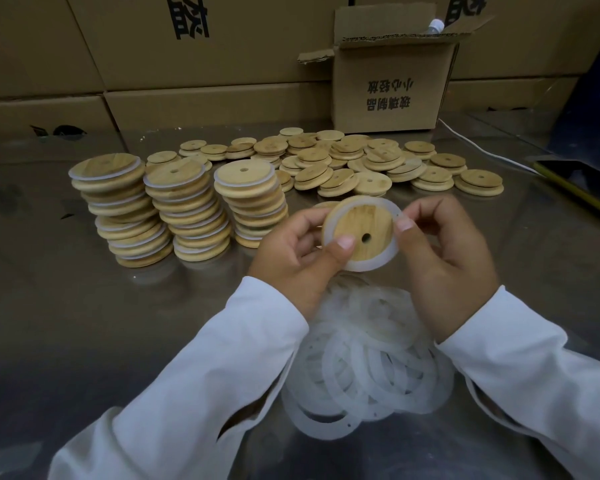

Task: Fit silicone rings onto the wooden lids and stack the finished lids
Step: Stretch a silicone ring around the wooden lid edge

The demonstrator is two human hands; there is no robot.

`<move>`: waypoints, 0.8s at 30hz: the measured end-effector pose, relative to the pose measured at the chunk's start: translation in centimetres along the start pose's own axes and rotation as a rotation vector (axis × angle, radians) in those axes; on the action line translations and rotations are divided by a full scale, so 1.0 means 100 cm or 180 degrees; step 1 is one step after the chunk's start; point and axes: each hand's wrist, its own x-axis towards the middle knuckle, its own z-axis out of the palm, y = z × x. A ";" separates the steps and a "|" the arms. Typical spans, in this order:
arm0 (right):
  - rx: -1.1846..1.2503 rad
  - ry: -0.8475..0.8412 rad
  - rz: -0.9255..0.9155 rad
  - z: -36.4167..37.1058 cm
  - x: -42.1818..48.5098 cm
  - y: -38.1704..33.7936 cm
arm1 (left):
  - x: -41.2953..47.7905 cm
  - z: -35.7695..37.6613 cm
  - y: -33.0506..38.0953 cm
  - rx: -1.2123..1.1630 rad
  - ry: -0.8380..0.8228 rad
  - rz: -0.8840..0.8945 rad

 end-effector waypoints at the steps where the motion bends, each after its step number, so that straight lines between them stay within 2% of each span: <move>1: -0.0027 -0.0010 0.0020 0.000 0.000 0.000 | 0.000 0.000 0.000 0.0088 -0.0054 0.0020; 9: 0.0060 -0.0115 -0.0109 0.000 0.000 -0.004 | 0.000 -0.003 0.005 0.0219 -0.0131 0.0059; 15: -0.0044 -0.0725 -0.0322 -0.001 -0.004 -0.008 | -0.002 -0.001 0.008 0.0588 0.0023 0.0221; 24: -0.0166 -0.0711 -0.0152 -0.007 0.005 -0.012 | 0.000 -0.002 0.012 0.0721 0.0159 0.0268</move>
